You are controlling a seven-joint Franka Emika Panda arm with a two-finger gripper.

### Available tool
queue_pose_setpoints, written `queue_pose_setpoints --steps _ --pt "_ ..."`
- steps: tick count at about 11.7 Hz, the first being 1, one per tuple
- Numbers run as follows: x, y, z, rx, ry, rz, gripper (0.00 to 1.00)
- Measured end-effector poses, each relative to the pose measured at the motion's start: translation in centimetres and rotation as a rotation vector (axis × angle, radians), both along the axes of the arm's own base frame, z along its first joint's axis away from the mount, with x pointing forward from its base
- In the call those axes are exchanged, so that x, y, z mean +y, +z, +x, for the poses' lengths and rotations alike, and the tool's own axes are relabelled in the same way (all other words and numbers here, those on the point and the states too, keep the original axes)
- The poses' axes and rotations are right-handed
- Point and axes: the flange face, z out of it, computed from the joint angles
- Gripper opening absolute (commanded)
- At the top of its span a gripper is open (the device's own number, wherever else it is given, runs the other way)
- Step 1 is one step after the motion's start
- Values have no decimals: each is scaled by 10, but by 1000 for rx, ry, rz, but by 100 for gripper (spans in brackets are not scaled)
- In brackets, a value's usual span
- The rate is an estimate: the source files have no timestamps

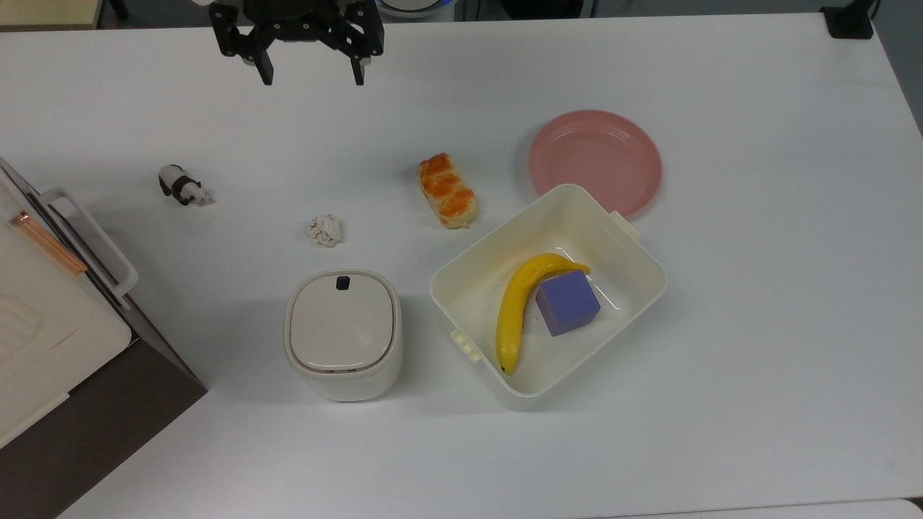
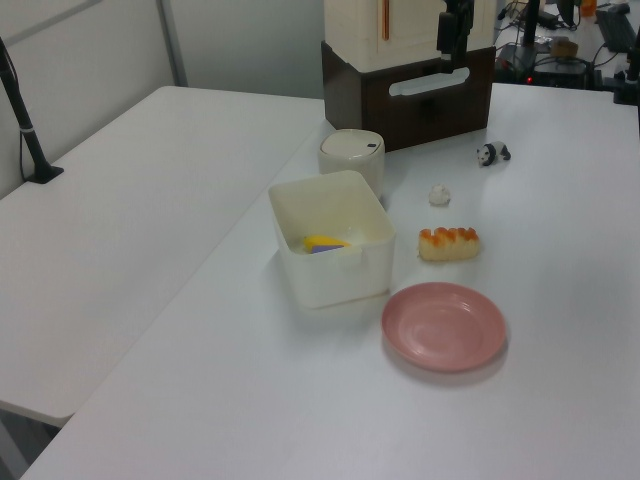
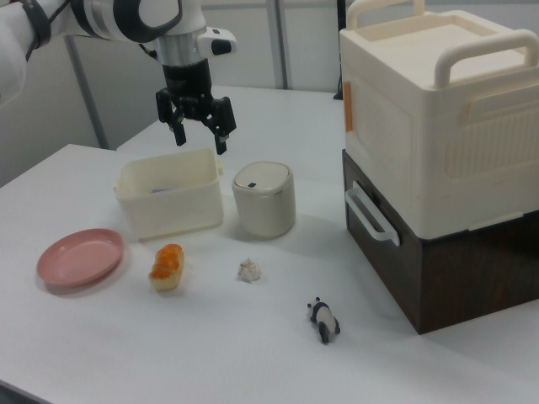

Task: Open the trash can

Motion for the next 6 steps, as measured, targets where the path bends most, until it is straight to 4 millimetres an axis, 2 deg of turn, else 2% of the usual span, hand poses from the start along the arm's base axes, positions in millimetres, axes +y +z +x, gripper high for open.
queue_pose_setpoints --steps 3,4,5,6 --pt "0 -1 1 2 0 0 100" --pt "0 -1 1 2 2 0 73" --pt "0 -2 1 3 11 0 35" --pt "1 -2 1 4 13 0 22"
